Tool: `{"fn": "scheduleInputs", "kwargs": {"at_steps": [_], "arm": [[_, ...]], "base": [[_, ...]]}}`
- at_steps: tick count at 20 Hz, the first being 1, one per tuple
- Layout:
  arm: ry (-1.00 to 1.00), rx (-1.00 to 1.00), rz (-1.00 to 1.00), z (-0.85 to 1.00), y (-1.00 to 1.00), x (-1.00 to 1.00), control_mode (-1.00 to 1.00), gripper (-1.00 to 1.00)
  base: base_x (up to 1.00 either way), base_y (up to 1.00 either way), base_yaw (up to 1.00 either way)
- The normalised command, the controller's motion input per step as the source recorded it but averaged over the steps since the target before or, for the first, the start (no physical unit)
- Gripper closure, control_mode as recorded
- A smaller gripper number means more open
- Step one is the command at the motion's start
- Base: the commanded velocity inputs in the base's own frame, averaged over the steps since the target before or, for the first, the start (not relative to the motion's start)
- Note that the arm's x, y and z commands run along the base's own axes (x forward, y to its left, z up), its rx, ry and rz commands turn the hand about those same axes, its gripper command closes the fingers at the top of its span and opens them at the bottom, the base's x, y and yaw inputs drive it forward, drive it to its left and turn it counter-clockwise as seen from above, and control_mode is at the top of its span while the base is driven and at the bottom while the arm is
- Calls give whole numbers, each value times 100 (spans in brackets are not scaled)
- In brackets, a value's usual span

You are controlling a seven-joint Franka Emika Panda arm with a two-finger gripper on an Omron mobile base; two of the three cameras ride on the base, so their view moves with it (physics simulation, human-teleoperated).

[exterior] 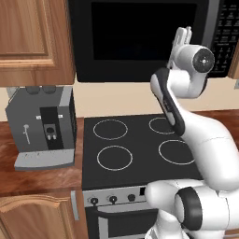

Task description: Transport the fish from the fridge to the microwave and turn on the microwave.

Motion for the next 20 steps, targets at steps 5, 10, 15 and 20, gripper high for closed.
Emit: {"fn": "scheduleInputs", "kwargs": {"at_steps": [5,10,15,20], "arm": [[-11,0,19,-10,4,40,-100,-100],[0,0,12,-4,3,32,-100,-100],[0,0,6,-3,1,37,-100,-100],[2,-1,2,-3,5,24,-100,-100]], "base": [[0,0,0],[0,0,0],[0,0,0],[0,0,0]]}}
